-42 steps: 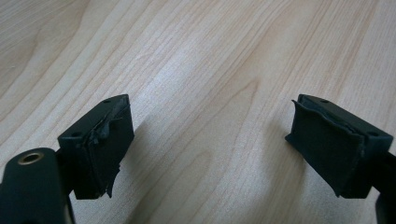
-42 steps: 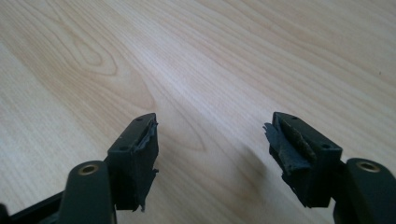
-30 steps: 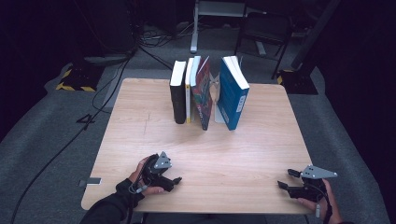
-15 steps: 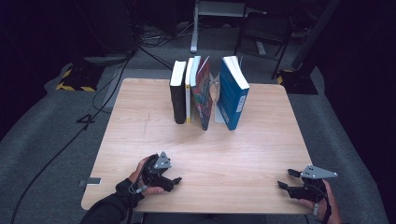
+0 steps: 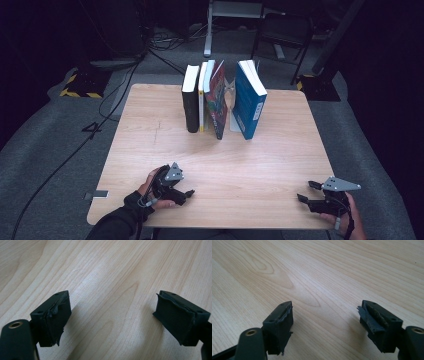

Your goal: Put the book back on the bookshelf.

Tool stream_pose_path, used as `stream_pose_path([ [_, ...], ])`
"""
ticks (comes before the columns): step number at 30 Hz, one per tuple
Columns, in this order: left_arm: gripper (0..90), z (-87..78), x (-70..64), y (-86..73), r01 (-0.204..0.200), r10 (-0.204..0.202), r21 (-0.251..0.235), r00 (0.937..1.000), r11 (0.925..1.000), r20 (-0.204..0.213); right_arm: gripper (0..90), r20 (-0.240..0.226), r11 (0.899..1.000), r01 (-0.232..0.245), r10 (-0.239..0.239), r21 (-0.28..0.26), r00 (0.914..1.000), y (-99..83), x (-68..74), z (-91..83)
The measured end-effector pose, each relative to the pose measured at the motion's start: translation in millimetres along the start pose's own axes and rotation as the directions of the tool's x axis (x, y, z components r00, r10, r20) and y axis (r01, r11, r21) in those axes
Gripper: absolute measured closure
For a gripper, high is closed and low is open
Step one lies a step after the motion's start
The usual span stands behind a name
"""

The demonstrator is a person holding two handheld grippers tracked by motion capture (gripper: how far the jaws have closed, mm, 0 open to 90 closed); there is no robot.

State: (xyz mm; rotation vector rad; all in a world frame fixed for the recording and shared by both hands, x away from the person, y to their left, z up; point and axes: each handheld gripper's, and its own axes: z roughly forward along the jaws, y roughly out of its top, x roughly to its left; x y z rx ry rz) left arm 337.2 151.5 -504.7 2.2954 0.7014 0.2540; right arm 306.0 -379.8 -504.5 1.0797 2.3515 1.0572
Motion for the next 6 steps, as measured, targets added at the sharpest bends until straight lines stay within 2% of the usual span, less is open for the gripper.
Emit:
stream_pose_path([
  [6,13.4,0.1,0.7,-0.1,-0.004,0.004,-0.001,1.0,1.0,0.004,25.5,0.001,1.0,0.0,0.0,0.0,1.0,0.1,-0.4,0.1],
])
